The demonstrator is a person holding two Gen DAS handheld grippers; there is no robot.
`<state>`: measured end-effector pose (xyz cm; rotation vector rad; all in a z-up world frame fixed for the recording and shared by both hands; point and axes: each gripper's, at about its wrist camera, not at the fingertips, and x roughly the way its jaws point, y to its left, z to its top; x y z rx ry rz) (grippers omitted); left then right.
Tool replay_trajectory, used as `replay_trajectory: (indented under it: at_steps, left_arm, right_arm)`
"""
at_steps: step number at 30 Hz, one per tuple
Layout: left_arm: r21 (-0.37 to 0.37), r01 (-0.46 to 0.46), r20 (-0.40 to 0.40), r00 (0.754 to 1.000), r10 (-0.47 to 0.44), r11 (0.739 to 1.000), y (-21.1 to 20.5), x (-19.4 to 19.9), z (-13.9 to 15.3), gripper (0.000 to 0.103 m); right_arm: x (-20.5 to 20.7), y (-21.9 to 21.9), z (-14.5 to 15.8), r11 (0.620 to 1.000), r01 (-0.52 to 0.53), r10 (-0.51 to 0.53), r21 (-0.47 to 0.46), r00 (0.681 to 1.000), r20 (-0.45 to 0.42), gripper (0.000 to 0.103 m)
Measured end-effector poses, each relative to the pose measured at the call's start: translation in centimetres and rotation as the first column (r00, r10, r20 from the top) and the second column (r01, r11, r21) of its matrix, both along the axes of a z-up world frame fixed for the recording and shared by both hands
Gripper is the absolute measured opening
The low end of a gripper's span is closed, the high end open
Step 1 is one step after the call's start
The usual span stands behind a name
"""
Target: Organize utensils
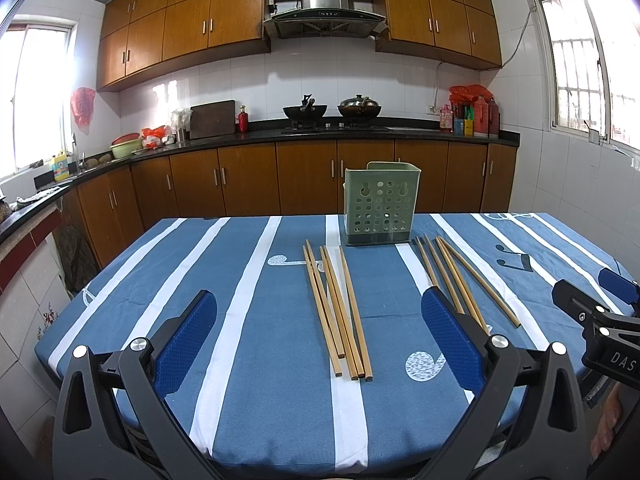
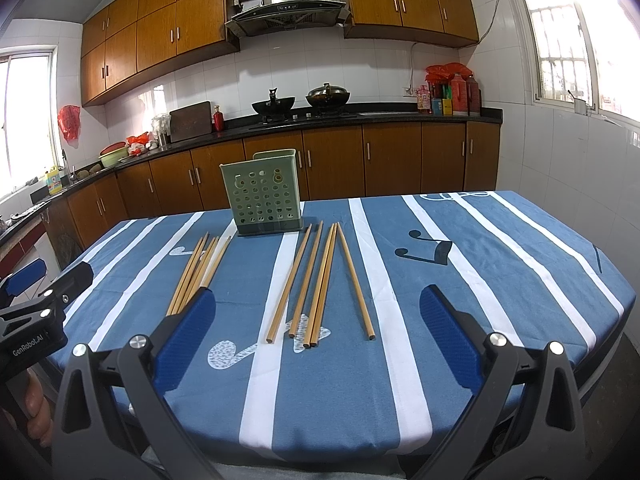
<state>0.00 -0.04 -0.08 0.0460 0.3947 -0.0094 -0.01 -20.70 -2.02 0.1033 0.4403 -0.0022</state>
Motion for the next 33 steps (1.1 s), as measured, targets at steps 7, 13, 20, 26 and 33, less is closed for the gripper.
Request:
replay_trajectory:
  at_steps: [7, 13, 20, 26, 33]
  left_arm:
    - [0.000, 0.000, 0.000, 1.000, 0.000, 1.000, 0.0, 0.0, 0.0, 0.101]
    - [0.000, -0.001, -0.001, 1.000, 0.001, 1.000, -0.1, 0.1, 0.0, 0.101]
    - [-0.002, -0.017, -0.021, 1.000, 0.017, 1.000, 0.0, 0.6, -0.1, 0.101]
    - [-0.013, -0.067, -0.087, 0.994, 0.065, 0.998, 1.0, 2.8, -1.1, 0.101]
    - [-0.044, -0.111, -0.224, 0.970, 0.098, 0.993, 3.3, 6.5, -2.9, 0.101]
  right_arm:
    - [0.0, 0.0, 0.0, 1.000, -0.001, 0.001, 0.000, 1.000, 0.000, 0.099]
    - [0.0, 0.0, 0.0, 1.000, 0.000, 0.000, 0.001, 1.000, 0.000, 0.099]
    - [0.4, -0.4, -0.1, 1.000, 0.017, -0.017, -0.004, 1.000, -0.011, 0.099]
    - [3.7, -1.9, -1.2, 0.998, 0.059, -0.057, 0.027, 0.995, -0.079, 0.099]
    - [9.0, -3.5, -3.5, 0.995, 0.095, -0.095, -0.010, 0.970, -0.223, 0.099]
